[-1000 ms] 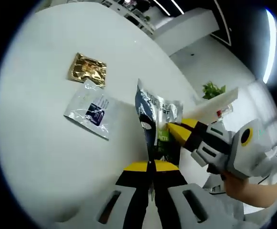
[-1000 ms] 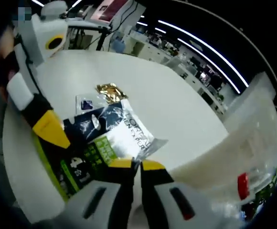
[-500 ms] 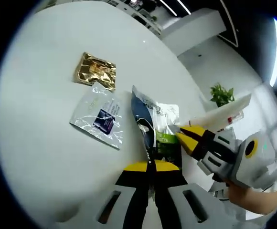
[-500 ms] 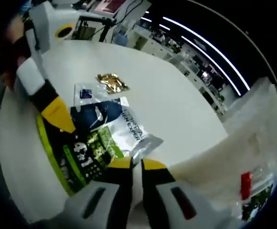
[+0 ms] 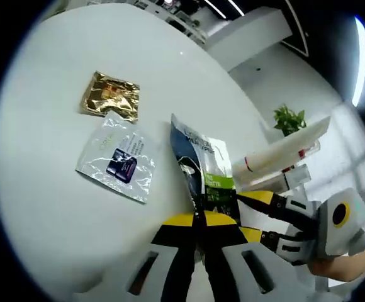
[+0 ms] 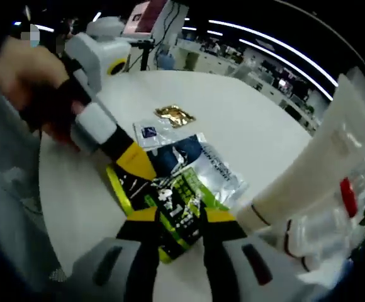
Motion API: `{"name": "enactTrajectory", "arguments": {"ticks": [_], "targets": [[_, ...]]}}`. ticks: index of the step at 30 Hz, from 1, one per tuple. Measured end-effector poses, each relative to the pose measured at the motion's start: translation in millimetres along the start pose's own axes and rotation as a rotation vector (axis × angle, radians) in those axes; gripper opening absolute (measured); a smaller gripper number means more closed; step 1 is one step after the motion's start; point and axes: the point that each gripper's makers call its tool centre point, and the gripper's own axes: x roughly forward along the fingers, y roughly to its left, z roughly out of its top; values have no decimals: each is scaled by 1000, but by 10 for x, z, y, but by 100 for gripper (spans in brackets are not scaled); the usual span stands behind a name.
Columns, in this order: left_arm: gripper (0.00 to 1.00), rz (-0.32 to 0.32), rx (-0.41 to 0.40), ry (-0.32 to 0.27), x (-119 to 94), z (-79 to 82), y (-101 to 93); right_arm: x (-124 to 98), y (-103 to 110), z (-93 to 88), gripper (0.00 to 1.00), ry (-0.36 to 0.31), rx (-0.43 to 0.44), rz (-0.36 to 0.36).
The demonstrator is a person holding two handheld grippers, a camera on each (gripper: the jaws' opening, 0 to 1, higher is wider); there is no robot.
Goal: Arrange the skincare products in the storage area until every visible bottle or jar stands upright without overlapping.
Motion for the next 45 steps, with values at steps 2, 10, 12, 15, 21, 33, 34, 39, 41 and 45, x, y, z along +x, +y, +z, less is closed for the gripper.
{"name": "enactTrajectory", "arguments": {"ticks": [2,10,12,15,21,33,34,39,41,45], "targets": [[0,-1,12,0,-1,2,2,3,5,-5,25,-4,22,11],[12,-31,223,29,-36,-7,-93,0,-8,-41,26,-15,109,12],[17,2,328,25,-72,13,-86,0,-6,-45,26,-19,120,8],[27,53,551,14,-130,70,-106,-1,3,-50,26,-26,131,1],[34,66,893,37,-116,116,-214,-3,7,-48,25,-33,142,-5],[35,64,1008,151,82,40,-74,-17,16,-52,28,-27,139,-2],[35,63,1015,152,79,39,-74,-22,18,-58,29,-24,135,0],[36,78,1017,161,52,58,-96,-199,34,-110,32,-11,111,7],[37,60,1015,143,30,92,-202,-309,10,-122,33,-17,128,6],[36,-9,975,82,58,123,-495,-571,-143,-189,33,-23,180,-26]]}}
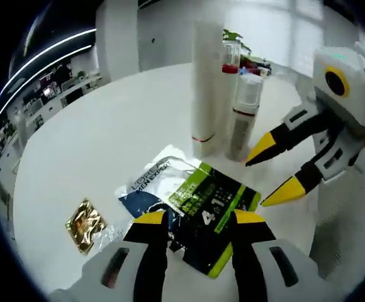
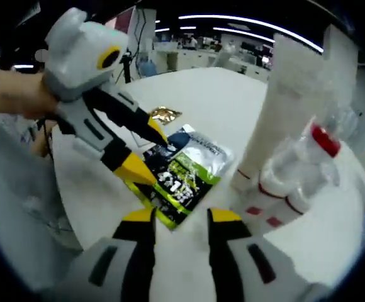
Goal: Arrange the skincare products in the storage area until every visible bottle or jar stands upright without overlapping.
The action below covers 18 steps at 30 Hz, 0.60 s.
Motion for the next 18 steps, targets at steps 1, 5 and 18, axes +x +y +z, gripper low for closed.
{"name": "enactTrajectory", "arguments": {"ticks": [1,5,18], "targets": [[36,-15,-1,-18,15,62,-47,-66,-74,-23,33,3,17,-18],[32,-99,2,-95,141,356,-305,-192,-315,-124,34,14,58,-63],[21,-199,94,-158,427,695,-505,-105,-771,-264,30,-10,-78,-53]]}}
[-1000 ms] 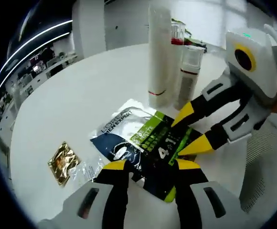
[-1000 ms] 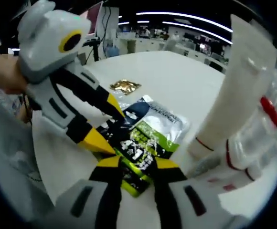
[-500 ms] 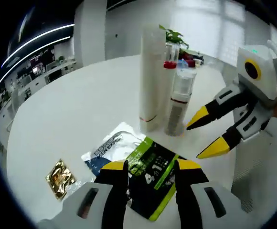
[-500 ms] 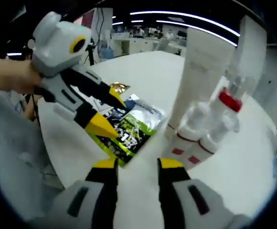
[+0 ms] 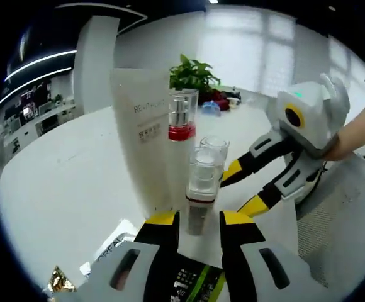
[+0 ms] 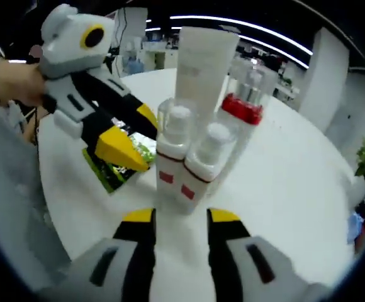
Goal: Arrange the skincare products in the storage area until every visible bottle or jar stands upright without overlapping.
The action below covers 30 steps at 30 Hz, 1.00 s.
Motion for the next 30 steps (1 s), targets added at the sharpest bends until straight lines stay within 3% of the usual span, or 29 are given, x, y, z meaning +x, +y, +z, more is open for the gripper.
{"name": "enactTrajectory", "arguments": {"ticks": [8,18,30], "targets": [[19,-40,47,24,60,-4,25,146,-55,24,21,-11,-27,28],[17,-100,90,47,74,-32,28,210,-39,49,21,-26,-59,50],[17,-96,94,59,40,-45,72,227,23,88,20,-3,-1,-7]]}}
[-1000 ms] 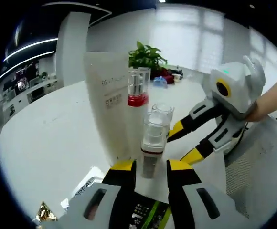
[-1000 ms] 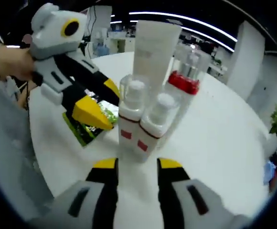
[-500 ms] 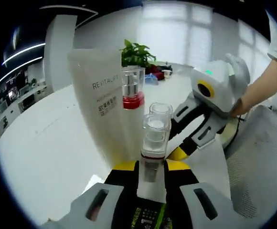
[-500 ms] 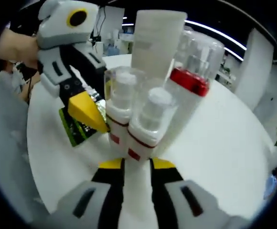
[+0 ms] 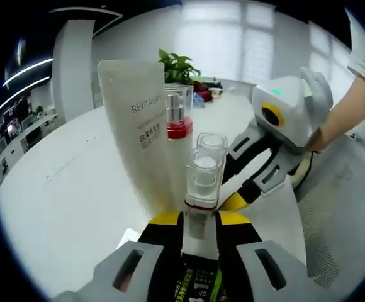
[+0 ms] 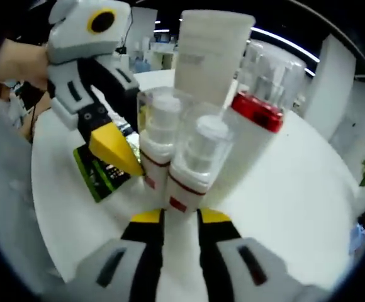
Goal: Arrange the skincare products in the storage area until every visible bottle or jar stands upright without overlapping.
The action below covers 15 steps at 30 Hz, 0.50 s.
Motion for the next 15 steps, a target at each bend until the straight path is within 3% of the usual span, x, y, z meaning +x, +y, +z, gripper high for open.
{"name": "enactTrajectory", "arguments": {"ticks": [8,15], "targets": [[18,3,-3,2,0,-2,-7,-30,35,8,22,11,14,-25],[27,24,-16,19,-84,-54,4,-89,53,-5,28,12,25,-39]]}}
